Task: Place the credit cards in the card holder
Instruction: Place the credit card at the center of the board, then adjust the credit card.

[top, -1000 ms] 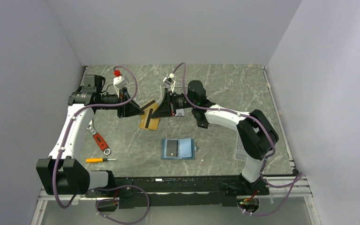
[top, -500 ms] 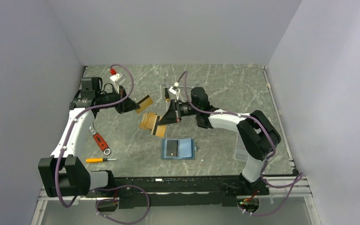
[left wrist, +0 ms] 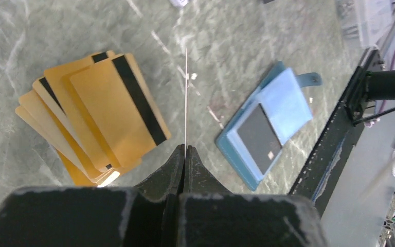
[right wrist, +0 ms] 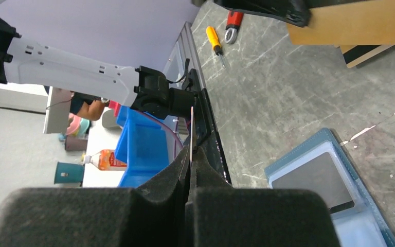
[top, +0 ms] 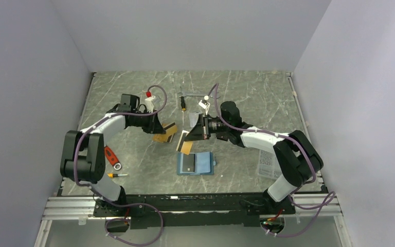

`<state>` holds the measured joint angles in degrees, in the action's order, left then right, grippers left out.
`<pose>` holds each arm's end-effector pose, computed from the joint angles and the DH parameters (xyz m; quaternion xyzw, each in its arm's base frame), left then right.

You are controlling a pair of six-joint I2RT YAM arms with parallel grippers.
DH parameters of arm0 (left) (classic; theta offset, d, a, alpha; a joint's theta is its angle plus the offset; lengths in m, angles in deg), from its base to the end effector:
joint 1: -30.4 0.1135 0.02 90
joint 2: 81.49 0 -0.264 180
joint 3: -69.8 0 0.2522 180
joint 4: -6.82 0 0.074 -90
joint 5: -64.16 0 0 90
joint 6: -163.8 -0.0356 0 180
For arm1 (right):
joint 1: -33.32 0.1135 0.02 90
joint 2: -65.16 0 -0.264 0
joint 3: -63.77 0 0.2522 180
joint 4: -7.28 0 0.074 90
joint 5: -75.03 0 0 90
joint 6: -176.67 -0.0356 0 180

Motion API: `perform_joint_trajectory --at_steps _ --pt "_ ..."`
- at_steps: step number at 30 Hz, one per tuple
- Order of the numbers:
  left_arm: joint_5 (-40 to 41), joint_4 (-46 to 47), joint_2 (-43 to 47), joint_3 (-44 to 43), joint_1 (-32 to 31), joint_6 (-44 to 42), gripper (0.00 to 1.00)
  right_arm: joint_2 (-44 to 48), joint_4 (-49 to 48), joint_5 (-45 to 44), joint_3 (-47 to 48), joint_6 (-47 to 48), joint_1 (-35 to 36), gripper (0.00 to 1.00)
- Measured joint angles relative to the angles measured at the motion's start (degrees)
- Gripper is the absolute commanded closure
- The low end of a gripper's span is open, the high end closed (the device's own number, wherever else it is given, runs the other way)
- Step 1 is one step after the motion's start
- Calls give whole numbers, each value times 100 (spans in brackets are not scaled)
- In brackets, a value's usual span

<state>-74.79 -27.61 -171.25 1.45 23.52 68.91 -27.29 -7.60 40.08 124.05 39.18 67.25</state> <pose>0.3029 -0.0636 0.2049 0.2102 0.8529 -0.4006 0.2604 0.2616 0.2111 0.2149 -0.1877 0.7415 0.6250 0.1557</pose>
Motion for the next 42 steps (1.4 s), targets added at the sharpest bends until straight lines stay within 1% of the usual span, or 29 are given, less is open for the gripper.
perform_joint_trajectory --at_steps 5,10,11,13,14,16,17,18,19,24,26,27,30,36,38,42 --pt "367 79 -643 -66 -26 -28 99 203 120 -111 -44 57 0 100" --pt "704 118 -1001 -214 -61 -44 86 245 170 -155 -44 57 0 100" --pt "756 116 -1019 -245 -72 -42 81 245 179 -162 -44 57 0 100" --pt "890 120 -1027 -297 -85 -50 63 245 184 -162 -42 57 0 100" --pt "966 129 -1027 -319 -90 -46 57 245 188 -162 -42 57 0 100" --pt "1115 131 -1027 -365 -101 -48 30 245 199 -162 -39 57 0 100" --pt "1174 125 -1025 -380 -105 -92 19 245 212 -162 -33 59 0 100" --pt "1252 105 -1016 -402 -109 -96 14 245 219 -162 -24 61 0 100" --pt "1329 76 -1005 -433 -109 -111 11 245 245 -162 -4 66 0 100" --pt "1620 -57 -678 -470 -109 -199 8 245 328 -164 120 133 0 100" --pt "1646 -129 -389 -479 -107 -225 1 245 382 -168 190 173 0 100" --pt "1585 -162 -227 -498 -94 -254 1 245 424 -186 236 203 0 100" --pt "935 -267 264 -651 -31 -278 0 245 555 -219 396 260 0 100" --pt "-1178 -286 953 -789 -31 -275 1 81 540 -227 837 280 2 100" --pt "-1639 -339 1047 -721 -96 -299 1 -24 490 -229 1005 240 20 100" --pt "-2264 -599 1078 -614 -205 -382 1 -192 452 -234 1274 205 68 100"
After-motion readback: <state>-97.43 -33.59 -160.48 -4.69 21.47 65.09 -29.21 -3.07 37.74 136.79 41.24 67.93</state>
